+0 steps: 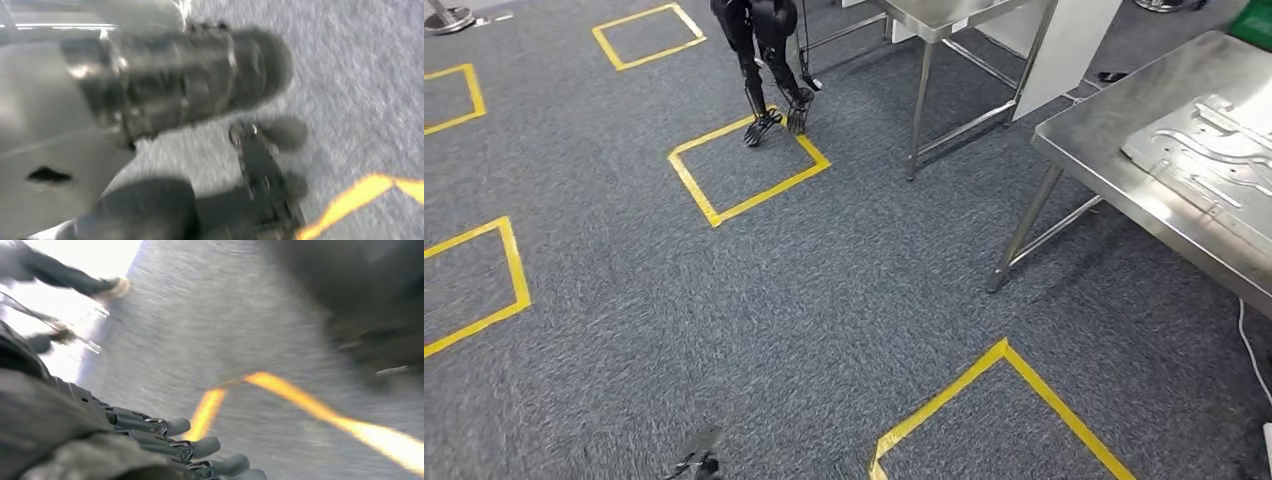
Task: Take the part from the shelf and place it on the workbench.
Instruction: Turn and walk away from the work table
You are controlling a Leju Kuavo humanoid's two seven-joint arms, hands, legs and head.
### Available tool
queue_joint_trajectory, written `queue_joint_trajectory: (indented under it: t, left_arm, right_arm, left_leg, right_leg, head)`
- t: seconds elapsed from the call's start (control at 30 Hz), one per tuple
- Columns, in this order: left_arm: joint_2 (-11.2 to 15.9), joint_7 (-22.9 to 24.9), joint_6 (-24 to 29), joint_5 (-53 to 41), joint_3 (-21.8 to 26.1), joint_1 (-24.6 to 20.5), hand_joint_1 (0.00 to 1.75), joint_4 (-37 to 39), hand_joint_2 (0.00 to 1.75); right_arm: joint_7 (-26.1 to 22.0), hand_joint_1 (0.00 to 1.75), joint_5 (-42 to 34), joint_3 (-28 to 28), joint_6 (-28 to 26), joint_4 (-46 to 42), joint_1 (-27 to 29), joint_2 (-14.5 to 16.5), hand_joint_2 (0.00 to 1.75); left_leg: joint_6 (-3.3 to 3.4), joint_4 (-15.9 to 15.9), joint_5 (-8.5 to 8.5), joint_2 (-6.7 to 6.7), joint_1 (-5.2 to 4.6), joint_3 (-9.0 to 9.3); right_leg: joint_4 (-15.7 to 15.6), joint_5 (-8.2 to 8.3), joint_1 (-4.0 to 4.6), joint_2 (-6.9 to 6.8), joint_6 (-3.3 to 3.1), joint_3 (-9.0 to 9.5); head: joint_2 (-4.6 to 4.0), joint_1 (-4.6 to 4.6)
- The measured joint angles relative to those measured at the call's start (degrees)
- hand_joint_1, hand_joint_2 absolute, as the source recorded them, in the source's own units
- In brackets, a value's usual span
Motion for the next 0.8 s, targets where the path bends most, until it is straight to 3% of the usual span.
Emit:
queue_joint_trajectory:
  t: [0.03,0.1,0.17,0.23,0.27,0.3,0.33,0.4,0.47,0.53,0.57,0.63,0.7,0.77,0.8]
  left_arm:
    - [1.3,-0.3,-0.5,-1.2,-0.4,0.2,0.0,0.0,0.0]
    - [3.5,-1.0,-1.3,-2.7,-1.7,1.0,0.0,-0.2,0.0]
    - [5.3,-1.8,-1.9,-3.5,-2.6,2.1,0.0,-0.5,0.0]
    - [6.4,-2.6,-2.9,-4.8,-3.7,3.2,0.0,-0.9,0.0]
    - [6.8,-2.8,-3.4,-5.7,-4.3,3.7,0.0,-1.1,0.0]
    - [6.8,-2.6,-3.4,-6.7,-4.9,4.1,0.0,-1.2,0.0]
    - [6.5,-1.9,-2.5,-7.6,-5.5,4.6,0.0,-1.2,0.0]
    - [5.1,-0.3,1.2,-9.5,-6.7,5.3,0.0,-1.3,0.0]
    - [3.7,0.4,3.7,-11.1,-8.0,5.5,0.0,-1.3,0.0]
    - [2.9,0.2,3.7,-12.4,-9.3,5.8,0.0,-1.3,0.0]
    - [2.5,0.0,3.6,-13.0,-10.0,6.1,0.0,-1.3,0.0]
    - [1.9,-0.3,3.5,-14.2,-11.4,6.3,0.0,-1.3,0.0]
    - [1.4,-0.3,3.5,-15.0,-12.6,6.2,0.0,-1.3,0.0]
    - [1.0,0.4,3.5,-15.5,-13.6,6.1,0.0,-1.2,0.0]
    - [0.7,0.8,3.4,-15.6,-14.1,6.1,0.0,-1.2,0.0]
  right_arm:
    - [0.2,0.0,-1.1,-0.5,0.0,0.0,0.1,-0.6,0.0]
    - [0.5,0.0,-2.6,-1.3,-0.6,0.1,0.2,-1.3,0.0]
    - [0.7,0.0,-3.4,-2.0,-1.8,0.0,0.4,-1.1,0.0]
    - [1.2,0.0,-4.3,-2.8,-3.3,0.0,0.9,-0.3,0.0]
    - [1.5,0.0,-4.9,-3.2,-4.0,0.1,1.1,0.1,0.0]
    - [1.8,0.0,-5.6,-3.7,-4.5,0.1,1.2,0.4,0.0]
    - [1.9,0.0,-6.3,-4.2,-5.0,0.1,1.3,0.8,0.0]
    - [2.0,0.0,-7.9,-5.3,-6.2,0.1,1.3,1.8,0.0]
    - [2.2,0.0,-9.4,-6.4,-7.7,0.1,1.3,2.7,0.0]
    - [2.4,0.0,-10.6,-7.3,-8.9,0.1,1.0,3.2,0.0]
    - [2.4,0.0,-11.2,-7.7,-9.4,0.1,0.9,3.4,0.0]
    - [2.4,0.0,-12.0,-8.5,-10.6,0.1,0.8,3.7,0.0]
    - [2.3,0.0,-12.5,-9.2,-11.7,0.1,1.1,3.8,0.0]
    - [2.4,0.0,-12.7,-9.9,-12.5,0.3,1.3,4.0,0.0]
    - [2.5,0.0,-12.7,-10.1,-12.8,0.3,1.4,4.0,0.0]
  left_leg:
    - [-0.31,-0.1,0.12,-0.5,0.08,-0.22]
    - [-0.9,1.1,-0.66,1.35,0.08,-0.88]
    - [-1.31,6.6,-3.66,5.04,0.07,-3.31]
    - [-1.52,13.8,-6.75,6.5,0.17,-6.79]
    - [-1.51,15.6,-7.13,6.7,0.18,-7.68]
    - [-1.36,15.2,-6.44,6.86,0.17,-7.43]
    - [-1.08,12.5,-4.91,7.26,0.09,-5.96]
    - [-0.16,4.6,-1.86,9.92,-0.53,-1.46]
    - [0.56,0.2,-0.93,11.58,-1.23,0.95]
    - [0.92,-0.3,-0.86,10.3,-1.33,1.09]
    - [1.13,-0.7,-0.67,9.58,-1.16,1.32]
    - [1.72,-1.6,-0.22,8.23,-0.7,1.92]
    - [2.11,-1.9,-0.02,6.84,-0.51,2.02]
    - [2.25,-1.8,0.01,5.06,-0.51,1.95]
    - [2.23,-1.7,-0.01,4.05,-0.49,1.96]
  right_leg:
    - [0.0,0.07,0.02,-0.9,-0.44,0.18]
    - [-0.4,0.32,0.05,-2.3,-1.42,0.71]
    - [-0.7,0.45,0.24,-3.37,-2.14,0.99]
    - [-0.7,0.31,0.54,-4.77,-2.41,1.02]
    - [-0.7,0.21,0.66,-5.55,-2.44,1.04]
    - [-0.7,0.1,0.74,-6.36,-2.45,1.1]
    - [-0.7,-0.03,0.82,-7.13,-2.41,1.23]
    - [-0.7,-0.43,1.04,-8.65,-2.1,1.62]
    - [-0.8,-0.84,1.24,-10.11,-1.54,2.04]
    - [-1.2,-1.03,1.42,-11.56,-0.99,2.65]
    - [-1.2,-1.28,1.39,-11.42,-0.69,2.96]
    - [1.2,-3.18,1.29,-8.4,-0.26,2.27]
    - [8.0,-6.64,1.08,-4.66,-0.12,-1.01]
    - [13.8,-8.17,0.99,-3.7,0.04,-4.22]
    - [14.0,-7.27,0.9,-3.56,0.12,-4.6]
  head:
    - [0.0,0.01]
    - [0.0,-0.1]
    - [0.0,-0.41]
    - [0.0,-0.52]
    - [0.0,-0.53]
    - [0.0,-0.54]
    - [0.0,-0.56]
    - [0.0,-0.6]
    - [0.0,-0.54]
    - [0.0,-0.48]
    - [0.0,-0.48]
    - [0.0,-0.22]
    - [0.0,0.04]
    - [0.0,0.08]
    - [0.0,0.08]
